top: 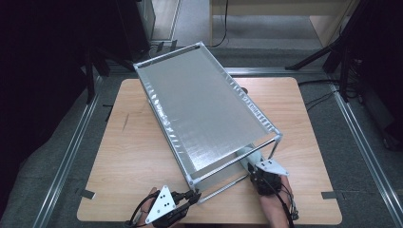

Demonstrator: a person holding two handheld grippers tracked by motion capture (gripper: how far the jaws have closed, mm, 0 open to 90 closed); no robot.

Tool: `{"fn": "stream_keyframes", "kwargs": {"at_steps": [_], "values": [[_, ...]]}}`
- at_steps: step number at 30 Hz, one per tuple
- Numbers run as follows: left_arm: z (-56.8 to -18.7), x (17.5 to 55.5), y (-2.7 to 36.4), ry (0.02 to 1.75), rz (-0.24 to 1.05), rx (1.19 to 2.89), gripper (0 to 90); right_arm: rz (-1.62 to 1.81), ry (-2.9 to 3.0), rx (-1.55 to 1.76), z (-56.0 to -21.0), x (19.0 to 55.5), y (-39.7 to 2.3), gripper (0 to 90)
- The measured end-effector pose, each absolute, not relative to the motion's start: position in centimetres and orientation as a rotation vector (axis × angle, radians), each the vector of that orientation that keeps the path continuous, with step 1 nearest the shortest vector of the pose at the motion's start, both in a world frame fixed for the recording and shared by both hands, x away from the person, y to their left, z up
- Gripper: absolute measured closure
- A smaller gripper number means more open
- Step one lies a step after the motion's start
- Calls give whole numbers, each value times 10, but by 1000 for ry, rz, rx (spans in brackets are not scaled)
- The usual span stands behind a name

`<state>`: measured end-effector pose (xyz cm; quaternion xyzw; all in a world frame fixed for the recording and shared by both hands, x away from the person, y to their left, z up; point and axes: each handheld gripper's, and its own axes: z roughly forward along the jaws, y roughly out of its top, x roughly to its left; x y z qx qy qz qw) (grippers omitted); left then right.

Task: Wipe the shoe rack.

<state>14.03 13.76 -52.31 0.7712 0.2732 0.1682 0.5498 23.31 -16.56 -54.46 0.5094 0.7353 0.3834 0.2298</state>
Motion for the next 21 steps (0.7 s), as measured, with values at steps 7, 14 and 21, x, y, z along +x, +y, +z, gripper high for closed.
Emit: {"fn": "stream_keyframes", "kwargs": {"at_steps": [7,14,21], "values": [[-523,141,137,649,401,1828,822,1153,2208,1263,-548,211,-120,870],[-523,142,138,652,400,1824,822,1274,2377,1128,-552,197,-84,867],[-523,142,138,652,402,1828,822,1139,2198,1287,-550,219,-129,868]]}}
